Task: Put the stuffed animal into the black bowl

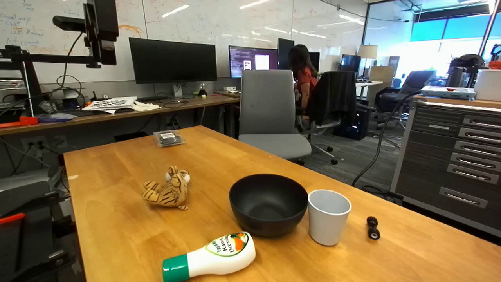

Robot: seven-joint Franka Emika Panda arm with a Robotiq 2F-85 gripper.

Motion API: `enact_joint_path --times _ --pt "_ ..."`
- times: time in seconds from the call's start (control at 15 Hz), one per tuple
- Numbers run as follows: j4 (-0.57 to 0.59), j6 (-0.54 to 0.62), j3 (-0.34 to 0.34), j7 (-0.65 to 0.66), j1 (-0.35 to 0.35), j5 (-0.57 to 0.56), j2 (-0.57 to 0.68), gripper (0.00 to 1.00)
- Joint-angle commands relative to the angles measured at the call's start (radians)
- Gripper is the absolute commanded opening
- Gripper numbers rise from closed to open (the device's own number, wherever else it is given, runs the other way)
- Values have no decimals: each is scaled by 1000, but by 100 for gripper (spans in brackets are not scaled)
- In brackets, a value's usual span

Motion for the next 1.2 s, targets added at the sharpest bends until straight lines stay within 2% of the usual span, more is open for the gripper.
enact_joint_path --times 0.0,0.2,0.33,0.8,1.13 --pt "-32 116 -4 21 -2 6 -5 100" --pt "-60 294 -1 66 -11 14 29 100" --pt "-61 370 4 95 -17 7 69 100" --pt "-25 460 15 200 -75 -52 278 100" --pt "-14 550 14 302 -116 -162 419 100"
